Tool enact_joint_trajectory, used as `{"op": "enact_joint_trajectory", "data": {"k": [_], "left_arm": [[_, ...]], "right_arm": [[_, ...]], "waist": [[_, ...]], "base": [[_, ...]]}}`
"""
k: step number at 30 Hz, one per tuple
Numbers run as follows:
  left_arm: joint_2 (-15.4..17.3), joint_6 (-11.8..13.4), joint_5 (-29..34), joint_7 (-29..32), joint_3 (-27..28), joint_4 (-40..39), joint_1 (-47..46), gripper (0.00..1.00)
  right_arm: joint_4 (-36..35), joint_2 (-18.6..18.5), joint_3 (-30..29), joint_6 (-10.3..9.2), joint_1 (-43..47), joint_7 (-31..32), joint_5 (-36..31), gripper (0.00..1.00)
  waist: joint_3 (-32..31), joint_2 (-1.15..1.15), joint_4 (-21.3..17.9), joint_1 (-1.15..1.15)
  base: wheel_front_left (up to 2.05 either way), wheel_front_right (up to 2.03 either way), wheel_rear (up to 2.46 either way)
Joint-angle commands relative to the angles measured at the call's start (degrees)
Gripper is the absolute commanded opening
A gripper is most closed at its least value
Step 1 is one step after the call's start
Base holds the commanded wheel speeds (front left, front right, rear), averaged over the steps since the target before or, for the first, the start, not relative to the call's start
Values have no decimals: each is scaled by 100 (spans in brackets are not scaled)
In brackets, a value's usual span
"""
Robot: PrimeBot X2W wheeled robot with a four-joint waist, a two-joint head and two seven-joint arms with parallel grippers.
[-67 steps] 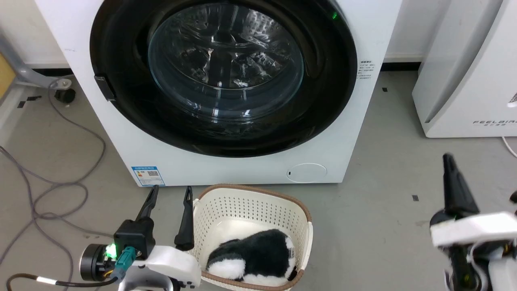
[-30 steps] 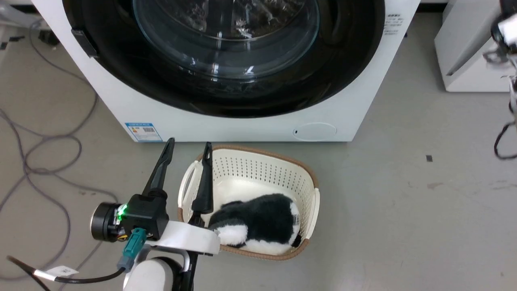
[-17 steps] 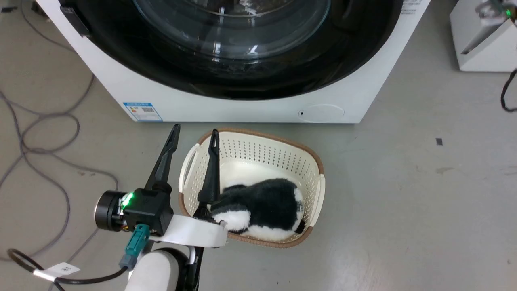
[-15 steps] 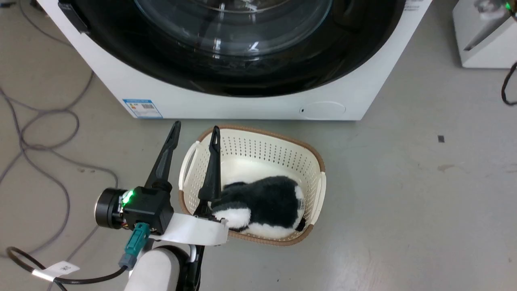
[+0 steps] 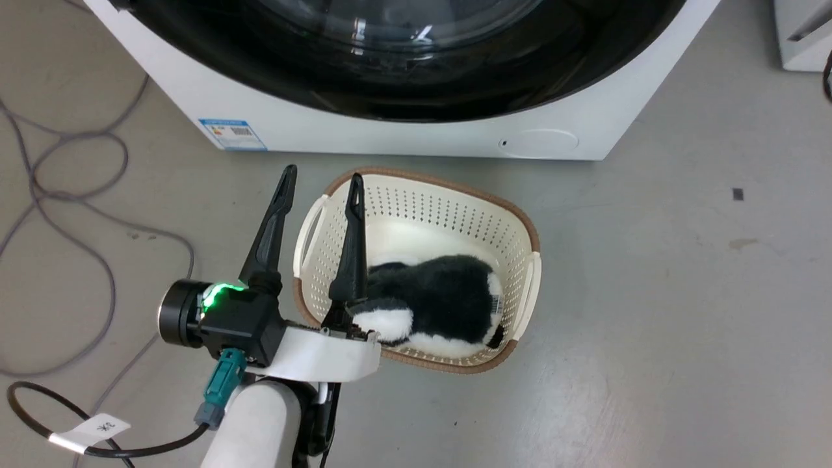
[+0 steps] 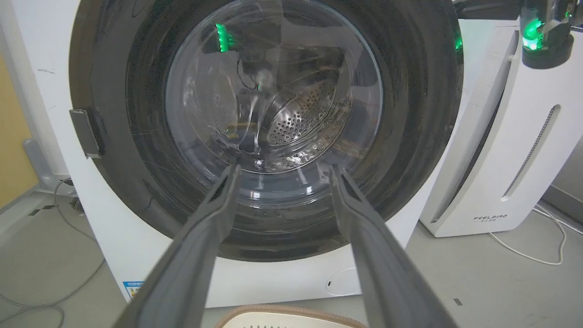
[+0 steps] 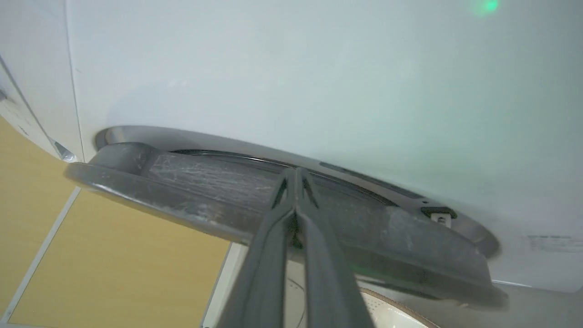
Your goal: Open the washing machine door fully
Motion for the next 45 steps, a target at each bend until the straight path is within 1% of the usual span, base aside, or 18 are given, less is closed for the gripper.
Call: {"op": "enact_joint_trajectory", "data": {"k": [1, 4, 11, 15, 22, 29, 35, 45], "left_arm": [[10, 35, -32, -58, -58, -49, -130, 100], [10, 63, -72, -94, -95, -68, -181, 100], [10, 119, -127, -178, -201, -90, -294, 100], [10, 133, -188, -178, -202, -63, -284, 100], [10, 149, -234, -178, -178, 7, -246, 100], [10, 76, -150, -178, -114, 175, -53, 100], [11, -50, 6, -178, 2, 418, 214, 100], [80, -225, 120, -178, 253, 749, 883, 100]], "right_arm": [[184, 26, 76, 35, -336, 125, 205, 0], [358, 25, 184, 36, -576, 307, 342, 0], [656, 25, 520, 37, -970, 1100, 674, 0], [577, 54, 581, 37, -801, 1440, 701, 0], [325, 14, 667, 37, -479, 1726, 707, 0], [7, 26, 718, 37, 66, 1925, 760, 0], [-347, 89, 773, 37, 729, 2041, 820, 0], [-1384, 142, 930, 37, 2044, 2261, 909, 0]], "waist": [[83, 0, 40, 0], [173, 0, 63, 0], [335, 0, 104, 0], [294, 0, 107, 0], [188, 0, 101, 0], [-134, 0, 65, 0], [-559, 0, 46, 0], [-1281, 0, -12, 0]], "base": [[0, 0, 0], [0, 0, 0], [0, 0, 0], [0, 0, 0], [0, 0, 0], [0, 0, 0], [0, 0, 0], [0, 0, 0]]}}
